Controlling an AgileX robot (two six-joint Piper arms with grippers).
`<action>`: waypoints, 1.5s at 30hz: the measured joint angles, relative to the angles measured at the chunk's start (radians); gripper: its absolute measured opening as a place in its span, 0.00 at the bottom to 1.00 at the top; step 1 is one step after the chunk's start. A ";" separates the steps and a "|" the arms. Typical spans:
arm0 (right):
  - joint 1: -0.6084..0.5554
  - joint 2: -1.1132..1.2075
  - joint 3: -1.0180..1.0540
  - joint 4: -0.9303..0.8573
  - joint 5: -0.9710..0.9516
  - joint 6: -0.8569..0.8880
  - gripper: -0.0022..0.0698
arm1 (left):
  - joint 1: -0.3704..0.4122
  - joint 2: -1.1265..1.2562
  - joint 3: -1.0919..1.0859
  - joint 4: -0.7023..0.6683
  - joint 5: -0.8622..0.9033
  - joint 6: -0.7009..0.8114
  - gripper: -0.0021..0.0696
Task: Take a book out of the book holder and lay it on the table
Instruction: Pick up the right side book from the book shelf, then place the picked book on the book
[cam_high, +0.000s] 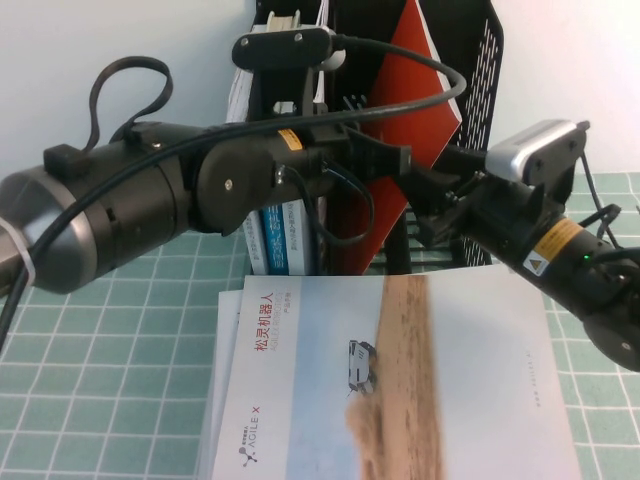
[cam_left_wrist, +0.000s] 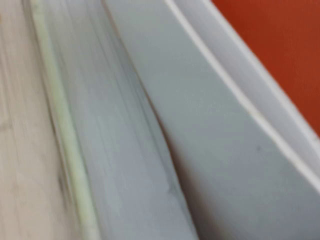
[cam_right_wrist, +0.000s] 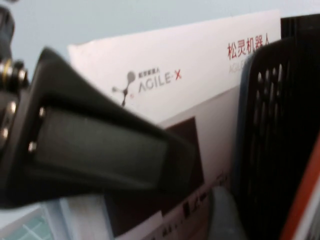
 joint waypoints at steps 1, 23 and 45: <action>0.006 0.010 -0.016 0.007 -0.001 -0.002 0.53 | 0.001 0.000 0.000 0.002 0.006 0.000 0.03; 0.016 -0.228 -0.072 0.039 0.029 -0.219 0.05 | 0.001 -0.244 0.000 0.013 0.260 0.007 0.03; 0.018 -0.746 -0.038 -1.153 0.484 0.466 0.05 | 0.001 -0.750 -0.004 0.012 0.676 0.158 0.03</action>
